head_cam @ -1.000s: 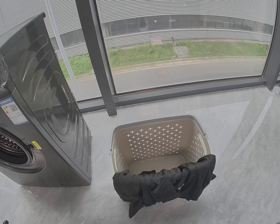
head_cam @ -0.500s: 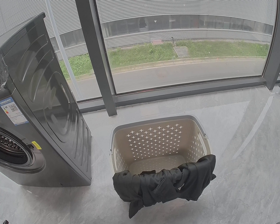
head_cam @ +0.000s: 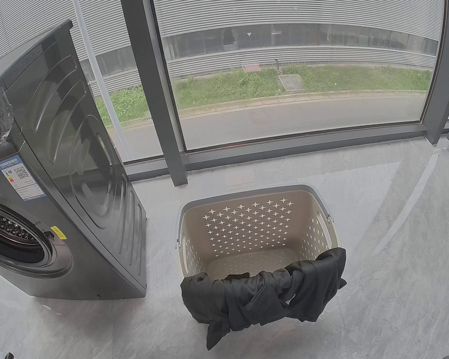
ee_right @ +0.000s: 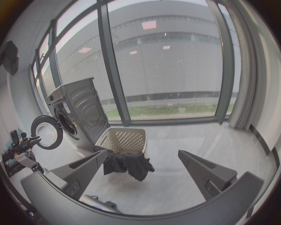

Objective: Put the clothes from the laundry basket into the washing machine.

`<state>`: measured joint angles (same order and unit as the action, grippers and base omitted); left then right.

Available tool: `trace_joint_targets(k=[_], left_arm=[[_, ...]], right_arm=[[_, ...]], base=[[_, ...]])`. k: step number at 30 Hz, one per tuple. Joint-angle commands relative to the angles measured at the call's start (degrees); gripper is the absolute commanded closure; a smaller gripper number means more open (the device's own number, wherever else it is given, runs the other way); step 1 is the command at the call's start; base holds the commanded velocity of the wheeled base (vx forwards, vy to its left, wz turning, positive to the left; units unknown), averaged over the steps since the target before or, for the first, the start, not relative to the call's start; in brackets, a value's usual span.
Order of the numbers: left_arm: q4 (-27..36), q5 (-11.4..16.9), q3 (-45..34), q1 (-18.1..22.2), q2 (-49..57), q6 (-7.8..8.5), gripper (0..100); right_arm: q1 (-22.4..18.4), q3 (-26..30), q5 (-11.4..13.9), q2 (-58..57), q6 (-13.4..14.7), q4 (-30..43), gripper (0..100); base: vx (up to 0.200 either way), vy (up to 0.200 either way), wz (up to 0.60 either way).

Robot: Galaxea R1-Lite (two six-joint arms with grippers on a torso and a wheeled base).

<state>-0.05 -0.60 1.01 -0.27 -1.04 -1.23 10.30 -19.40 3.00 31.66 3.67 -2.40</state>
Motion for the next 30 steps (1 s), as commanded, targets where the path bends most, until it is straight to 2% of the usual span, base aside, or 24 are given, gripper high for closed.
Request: trace_joint_targets(k=[1, 9, 10, 15, 17, 21, 25, 30], left_arm=[[0.05, -0.02, -0.84, 0.0, 1.04, -0.09, 0], [0.05, -0.02, -0.84, 0.0, 1.04, -0.09, 0], [0.05, -0.02, -0.84, 0.0, 1.04, -0.09, 0], [0.05, -0.02, -0.84, 0.0, 1.04, -0.18, 0], [0.05, -0.02, -0.84, 0.0, 1.04, -0.18, 0], [0.05, -0.02, -0.84, 0.0, 1.04, -0.18, 0], [0.05, -0.02, -0.84, 0.0, 1.04, -0.18, 0], [0.05, -0.02, -0.84, 0.0, 1.04, -0.26, 0]], right_arm=[[4.03, 1.29, 2.71, 20.9, 2.83, -4.89, 0], [4.03, 0.94, 2.71, 35.93, 3.54, -13.33, 0], [4.03, 1.47, 2.71, 40.85, 3.8, -17.29, 0], [4.2, 2.17, 2.71, 49.73, 3.89, -23.35, 0], [5.34, 2.08, 2.71, 53.07, 4.07, -25.02, 0], [7.89, 1.29, 2.1, 60.36, 6.53, -30.91, 0], [8.77, 1.2, 1.75, 65.99, 6.88, -35.57, 0], [8.95, 0.32, -1.59, 76.89, 7.14, -44.62, 0]], base=[[0.0, 0.0, 0.0], [0.0, 0.0, 0.0], [0.0, 0.0, 0.0], [0.0, 0.0, 0.0], [0.0, 0.0, 0.0], [0.0, 0.0, 0.0], [0.0, 0.0, 0.0], [0.0, 0.0, 0.0]])
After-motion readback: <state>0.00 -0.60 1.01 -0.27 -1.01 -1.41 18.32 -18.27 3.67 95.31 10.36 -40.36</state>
